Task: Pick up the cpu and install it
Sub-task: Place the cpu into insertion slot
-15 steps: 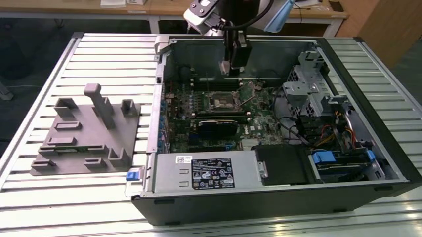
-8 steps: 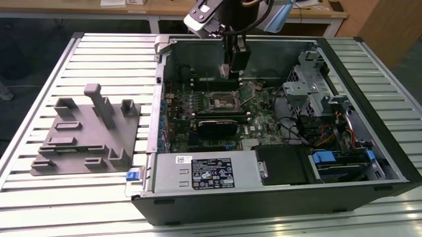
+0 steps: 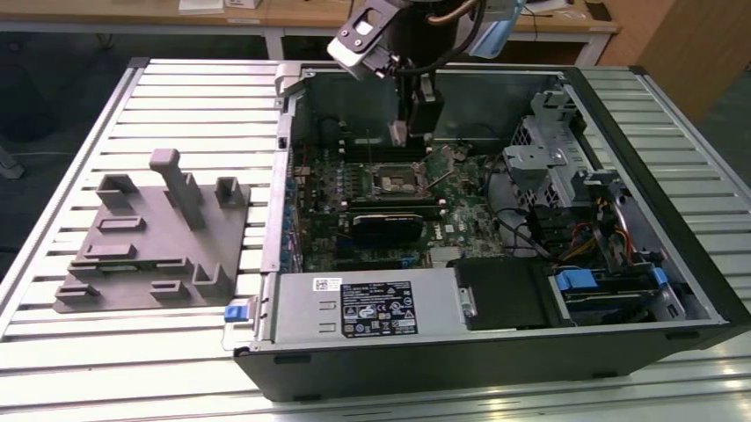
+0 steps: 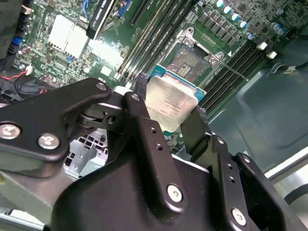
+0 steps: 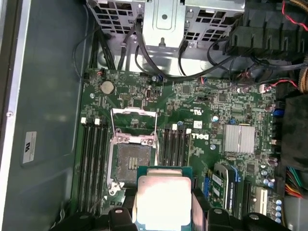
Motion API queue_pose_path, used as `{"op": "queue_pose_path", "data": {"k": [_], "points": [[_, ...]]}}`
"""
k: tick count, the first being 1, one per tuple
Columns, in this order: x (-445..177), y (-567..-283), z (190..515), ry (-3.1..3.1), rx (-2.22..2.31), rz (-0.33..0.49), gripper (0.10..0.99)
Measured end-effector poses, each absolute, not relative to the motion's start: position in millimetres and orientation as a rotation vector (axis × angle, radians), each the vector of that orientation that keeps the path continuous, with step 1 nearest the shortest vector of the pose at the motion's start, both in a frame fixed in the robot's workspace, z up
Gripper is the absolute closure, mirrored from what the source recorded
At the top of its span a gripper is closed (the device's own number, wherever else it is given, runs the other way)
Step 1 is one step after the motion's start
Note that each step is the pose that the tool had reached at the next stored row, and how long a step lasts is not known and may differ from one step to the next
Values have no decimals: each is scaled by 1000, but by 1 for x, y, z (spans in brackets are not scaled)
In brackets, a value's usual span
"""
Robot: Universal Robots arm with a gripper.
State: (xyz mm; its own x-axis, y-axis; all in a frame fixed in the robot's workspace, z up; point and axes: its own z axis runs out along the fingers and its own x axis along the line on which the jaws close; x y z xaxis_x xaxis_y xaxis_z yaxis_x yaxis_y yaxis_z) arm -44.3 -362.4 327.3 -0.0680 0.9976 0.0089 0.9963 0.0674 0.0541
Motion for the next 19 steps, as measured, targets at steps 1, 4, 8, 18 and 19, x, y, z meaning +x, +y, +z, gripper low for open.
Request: {"op": "queue_pose_path", "data": {"k": [1,4,8,18,19], "points": [[-44,-362,326,2273,2124,71,545],[-44,-362,322,2270,2122,75,545],[-44,-362,318,2270,2122,75,545],[-44,-362,307,2270,2122,75,545],[-44,-362,307,2270,2122,75,545]]}}
